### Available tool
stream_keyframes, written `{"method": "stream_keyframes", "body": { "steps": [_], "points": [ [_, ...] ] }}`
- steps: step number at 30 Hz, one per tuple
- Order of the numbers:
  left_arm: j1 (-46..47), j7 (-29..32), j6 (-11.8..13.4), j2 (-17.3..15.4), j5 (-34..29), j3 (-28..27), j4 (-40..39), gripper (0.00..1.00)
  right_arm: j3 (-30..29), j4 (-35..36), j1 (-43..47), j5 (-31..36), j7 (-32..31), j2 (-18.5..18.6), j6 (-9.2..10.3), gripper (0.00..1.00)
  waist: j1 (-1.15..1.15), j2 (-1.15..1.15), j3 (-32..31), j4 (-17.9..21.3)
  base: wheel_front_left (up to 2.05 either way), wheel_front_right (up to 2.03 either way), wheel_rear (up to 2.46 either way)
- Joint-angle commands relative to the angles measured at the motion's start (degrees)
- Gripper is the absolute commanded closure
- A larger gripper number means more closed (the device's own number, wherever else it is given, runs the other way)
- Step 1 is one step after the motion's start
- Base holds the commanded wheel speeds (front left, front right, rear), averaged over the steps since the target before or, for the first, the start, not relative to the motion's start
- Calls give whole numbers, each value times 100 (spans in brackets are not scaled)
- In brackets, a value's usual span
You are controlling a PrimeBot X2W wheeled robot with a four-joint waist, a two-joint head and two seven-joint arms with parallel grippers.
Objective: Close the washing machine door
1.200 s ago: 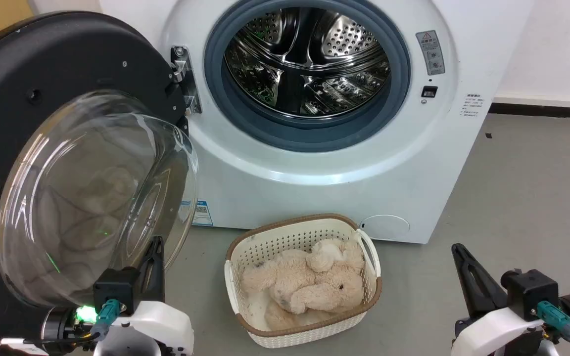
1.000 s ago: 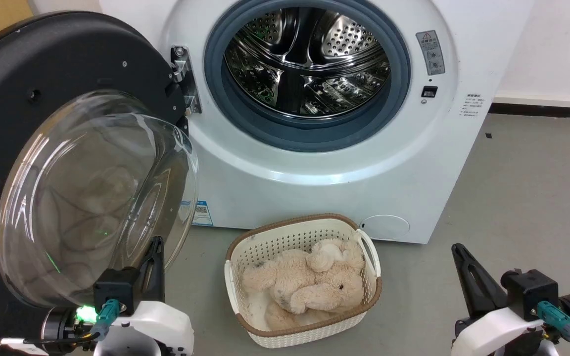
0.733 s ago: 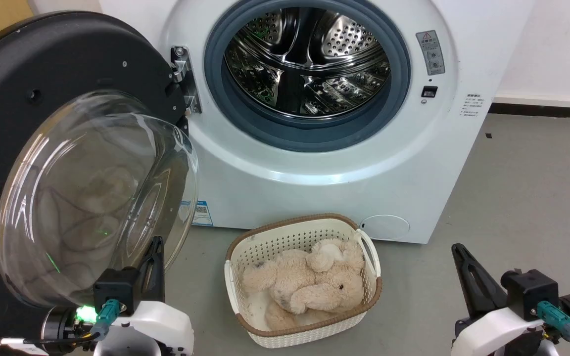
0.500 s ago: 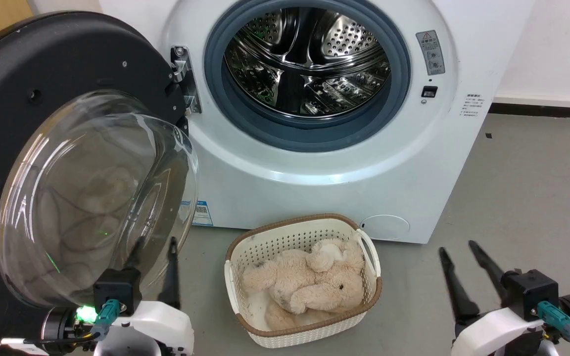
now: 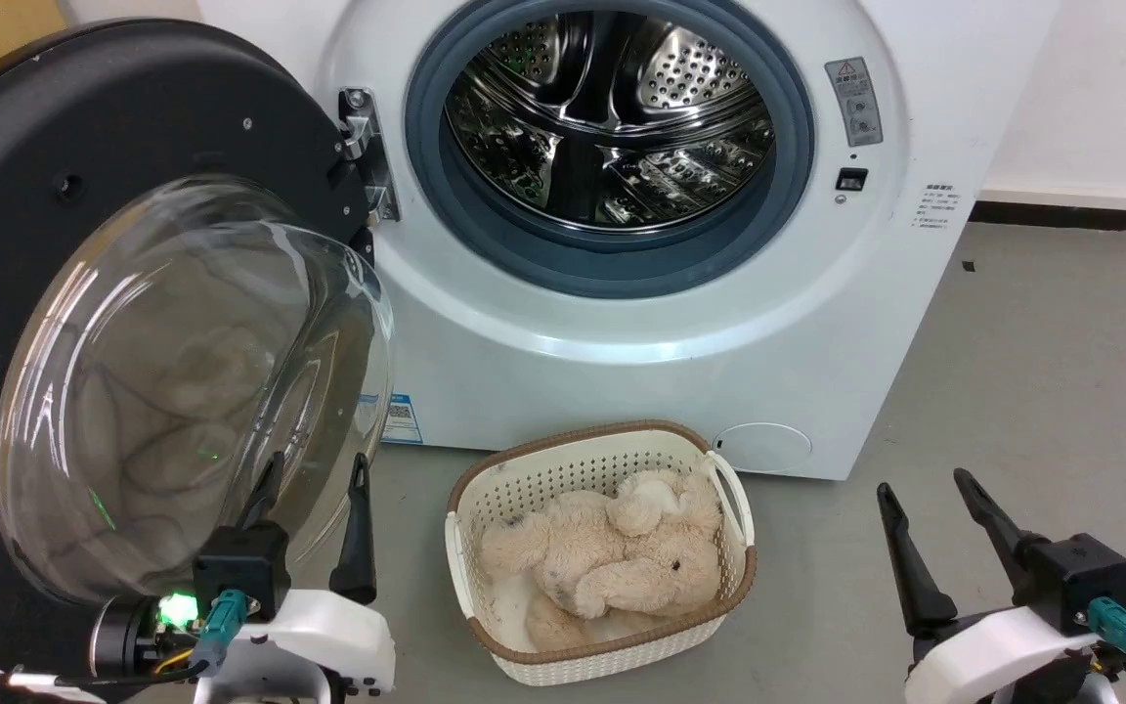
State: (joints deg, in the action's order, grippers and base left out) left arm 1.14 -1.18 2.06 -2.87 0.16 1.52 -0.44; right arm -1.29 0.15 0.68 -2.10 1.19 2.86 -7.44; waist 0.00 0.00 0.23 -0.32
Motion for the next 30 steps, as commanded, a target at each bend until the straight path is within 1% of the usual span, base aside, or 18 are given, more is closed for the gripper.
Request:
{"method": "stream_keyframes", "body": {
  "steps": [1,2,12,19,25,30],
  "points": [
    [114,-80,66,-23,-29,57,-89,65,-37,14,1,-83,80,0,-1,0,0,0,2,-25,0,0,0],
    [133,-92,79,-32,-38,77,-121,100,-48,14,2,-98,92,0,-1,0,0,0,3,-37,0,0,0],
    [338,-200,229,-142,-93,253,-468,100,-153,15,2,-245,200,0,-1,0,0,0,27,-212,0,0,0],
    [598,-284,367,-304,-111,289,-814,100,-233,18,0,-342,284,0,-1,0,0,0,63,-428,0,0,0],
    [913,-356,445,-393,58,192,-1152,100,-299,33,-12,-408,355,0,-1,0,0,0,123,-641,0,0,0],
    [1154,-416,462,-483,219,-12,-1357,100,-358,44,-29,-456,415,1,-2,0,0,0,186,-828,0,0,0]
  ]
}}
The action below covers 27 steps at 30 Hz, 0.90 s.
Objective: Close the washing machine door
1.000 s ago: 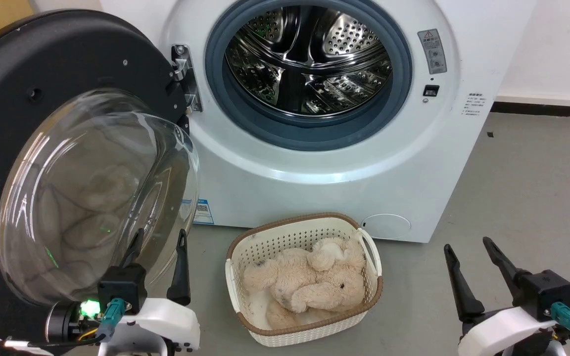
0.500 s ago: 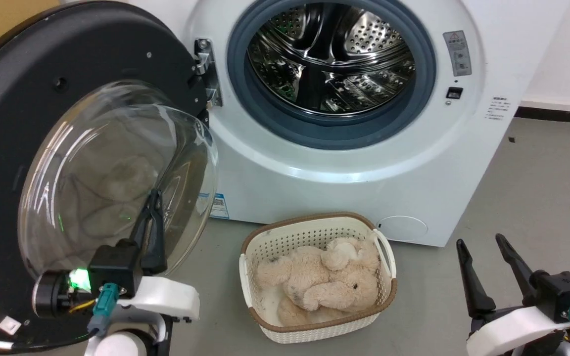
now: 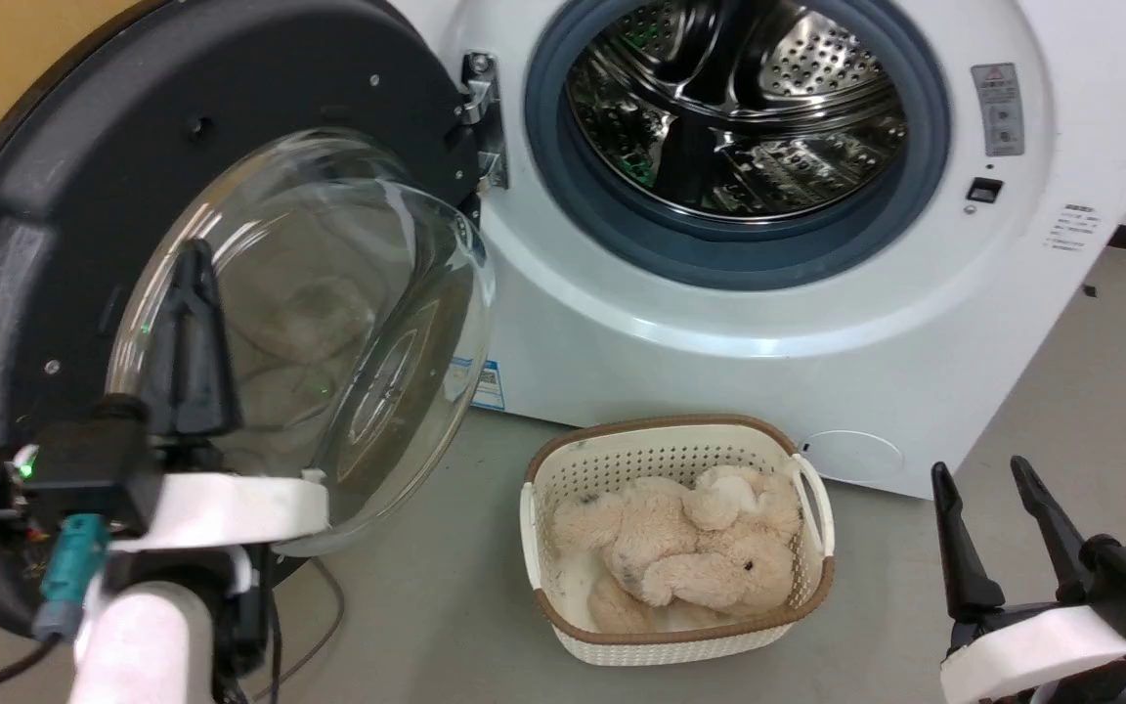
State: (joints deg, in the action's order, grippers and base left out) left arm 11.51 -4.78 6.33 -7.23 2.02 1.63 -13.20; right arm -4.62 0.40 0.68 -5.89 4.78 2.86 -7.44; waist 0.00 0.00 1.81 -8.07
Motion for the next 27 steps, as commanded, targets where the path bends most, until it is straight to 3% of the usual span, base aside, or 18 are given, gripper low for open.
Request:
{"method": "stream_keyframes", "body": {
  "steps": [1,15,21,27],
  "points": [
    [162,-67,33,-63,74,-83,-112,100,-39,20,-33,-86,68,1,-2,0,0,0,39,-91,0,0,0],
    [790,-234,-246,-237,750,-1081,-255,100,-239,-4,-54,-242,235,1,-2,0,0,0,194,-616,0,0,0],
    [1105,-209,-405,-338,1381,-1341,392,100,-309,-50,-77,-315,307,1,-2,0,0,0,273,-839,0,0,0],
    [1533,89,-370,-474,2123,-1749,1260,100,-367,-83,-120,-387,378,1,-3,0,0,0,352,-971,0,0,0]
  ]
}}
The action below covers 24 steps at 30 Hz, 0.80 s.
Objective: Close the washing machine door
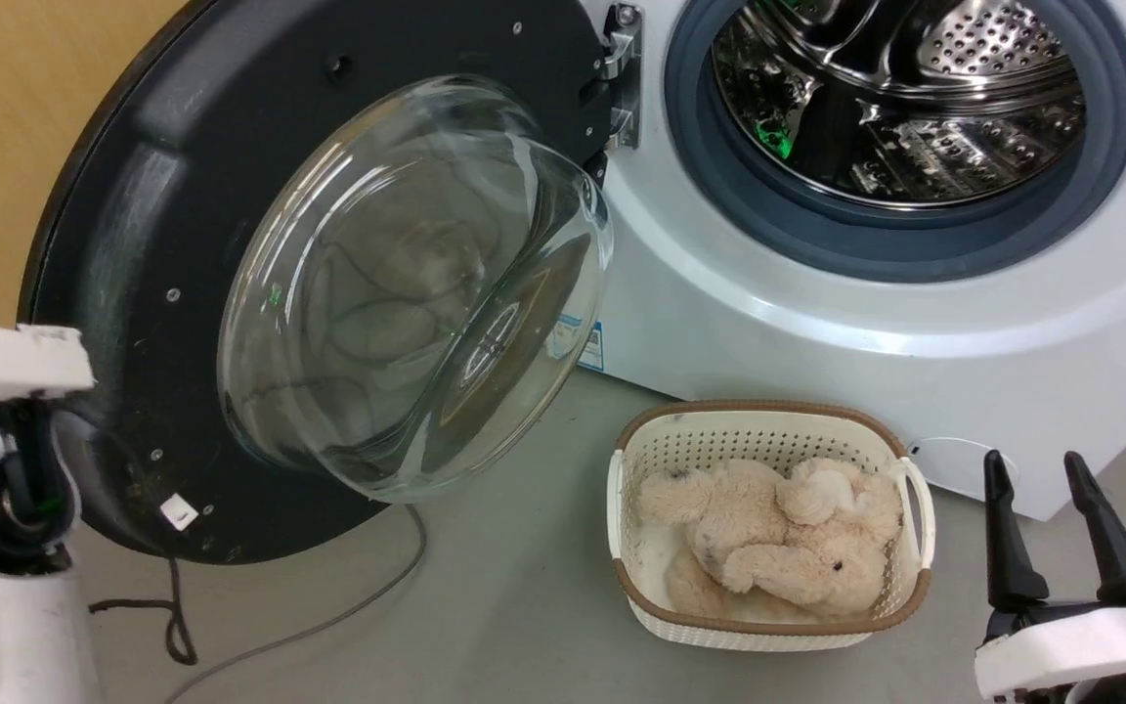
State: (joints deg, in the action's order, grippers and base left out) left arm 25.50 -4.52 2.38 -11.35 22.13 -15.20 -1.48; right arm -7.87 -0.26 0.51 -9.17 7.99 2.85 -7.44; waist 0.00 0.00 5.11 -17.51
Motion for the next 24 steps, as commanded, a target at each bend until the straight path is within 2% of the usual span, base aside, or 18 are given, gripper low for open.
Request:
{"method": "stream_keyframes", "body": {
  "steps": [1,6,15,24],
  "points": [
    [195,147,40,-105,214,-119,233,100,-53,-24,-103,-70,70,2,-3,0,0,0,36,-40,0,0,0],
    [374,844,32,-270,829,-283,845,100,-143,-59,-115,-127,129,2,-3,0,0,0,98,-90,0,0,0],
    [180,2335,-336,-526,2058,-492,1261,100,-287,-109,-130,-245,237,2,-3,0,0,0,189,-253,0,0,0],
    [-343,3656,-708,-634,2723,-55,1270,100,-400,-145,-162,-315,345,2,-3,0,0,0,248,-497,0,0,0]
  ]
}}
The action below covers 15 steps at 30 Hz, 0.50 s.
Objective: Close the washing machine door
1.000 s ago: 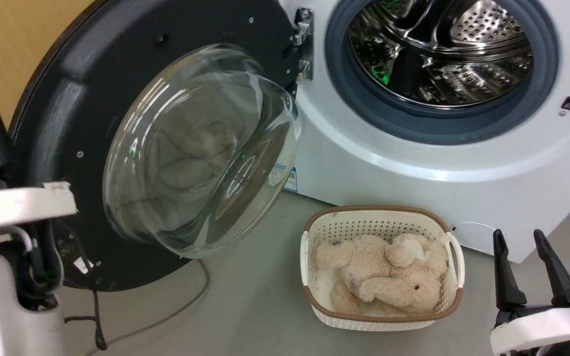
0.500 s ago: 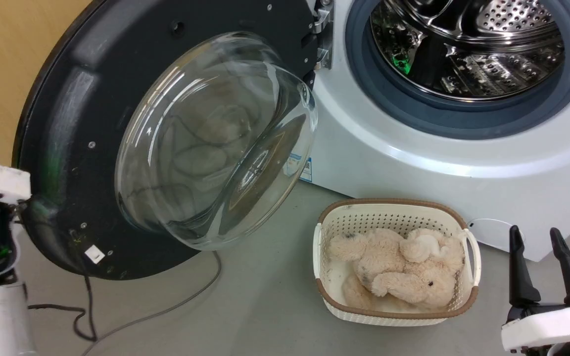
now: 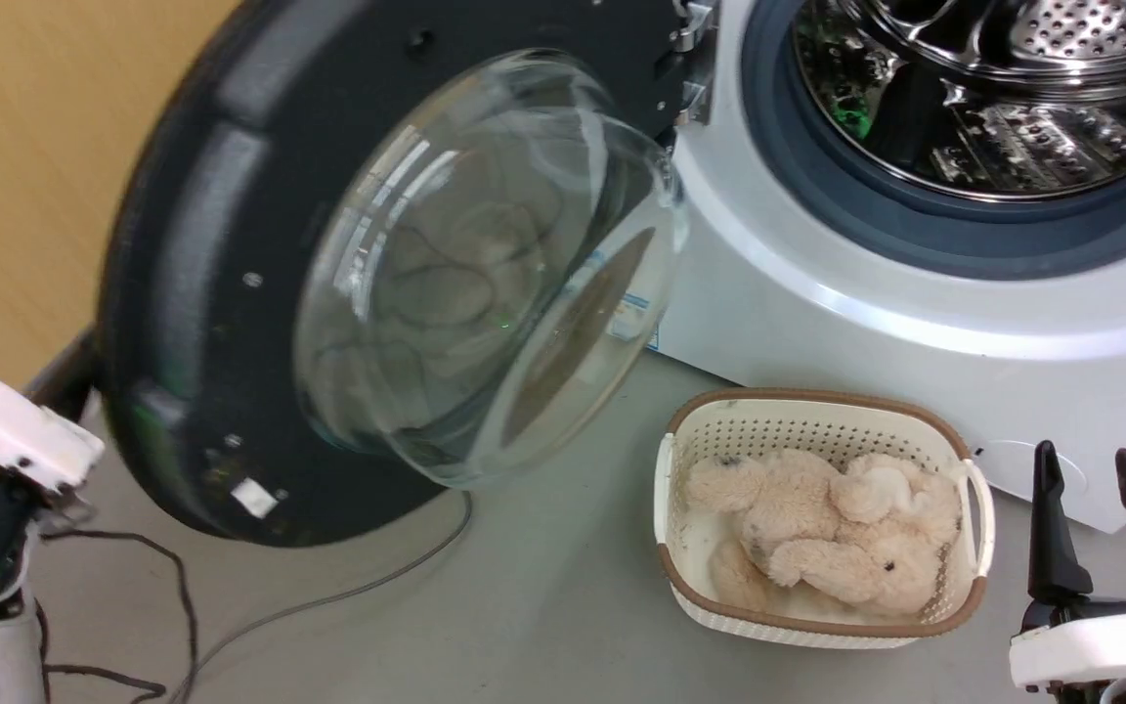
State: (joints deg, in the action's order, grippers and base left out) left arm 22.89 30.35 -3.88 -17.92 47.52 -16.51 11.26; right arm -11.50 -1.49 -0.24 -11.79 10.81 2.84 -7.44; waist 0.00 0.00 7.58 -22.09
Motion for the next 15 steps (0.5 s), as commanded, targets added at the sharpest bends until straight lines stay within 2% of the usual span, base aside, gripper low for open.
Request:
{"method": "stream_keyframes", "body": {
  "steps": [1,5,15],
  "points": [
    [-124,296,-104,12,276,112,-40,100,-44,-29,-90,-63,75,3,-3,0,0,0,-4,-59,0,0,0],
    [-400,826,-176,-63,586,334,-337,100,-109,-45,-99,-115,123,3,-4,0,0,0,-19,-133,0,0,0],
    [-1185,1737,-258,67,1437,877,-1799,100,-289,-106,-19,-277,231,3,-4,0,0,0,-32,-334,0,0,0]
  ]
}}
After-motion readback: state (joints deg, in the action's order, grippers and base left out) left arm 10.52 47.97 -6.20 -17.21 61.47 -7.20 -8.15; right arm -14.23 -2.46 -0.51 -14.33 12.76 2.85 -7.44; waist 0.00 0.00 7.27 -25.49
